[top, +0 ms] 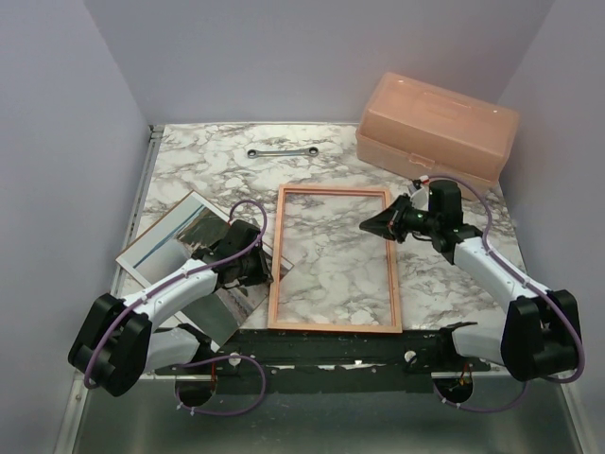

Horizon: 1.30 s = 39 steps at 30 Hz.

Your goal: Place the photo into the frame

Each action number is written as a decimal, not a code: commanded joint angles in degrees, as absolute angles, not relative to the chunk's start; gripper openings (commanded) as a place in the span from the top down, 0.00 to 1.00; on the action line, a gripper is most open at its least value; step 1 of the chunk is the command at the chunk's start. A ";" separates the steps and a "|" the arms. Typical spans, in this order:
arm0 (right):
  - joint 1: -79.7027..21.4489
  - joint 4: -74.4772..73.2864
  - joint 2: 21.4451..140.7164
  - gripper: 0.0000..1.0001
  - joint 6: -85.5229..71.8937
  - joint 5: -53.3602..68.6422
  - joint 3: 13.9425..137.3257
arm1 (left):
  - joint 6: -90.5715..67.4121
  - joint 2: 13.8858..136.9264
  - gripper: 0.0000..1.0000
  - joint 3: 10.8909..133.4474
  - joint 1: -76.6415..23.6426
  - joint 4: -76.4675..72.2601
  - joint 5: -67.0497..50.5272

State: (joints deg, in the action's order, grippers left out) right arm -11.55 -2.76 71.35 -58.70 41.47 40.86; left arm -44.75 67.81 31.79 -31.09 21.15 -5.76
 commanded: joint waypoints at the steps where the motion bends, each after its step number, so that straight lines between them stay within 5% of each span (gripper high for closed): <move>1: -11.78 -0.53 69.46 0.99 -60.42 43.51 38.62 | -43.38 68.99 0.80 31.92 -30.83 23.08 -3.16; 39: -11.78 -13.81 70.71 0.99 -50.15 49.75 43.53 | -43.33 70.14 0.81 32.08 -30.85 23.33 -2.90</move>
State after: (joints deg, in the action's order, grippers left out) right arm -11.42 -9.39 69.73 -52.38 43.97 42.00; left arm -44.40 68.62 32.25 -31.09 21.26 -5.76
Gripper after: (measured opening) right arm 0.049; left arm 0.197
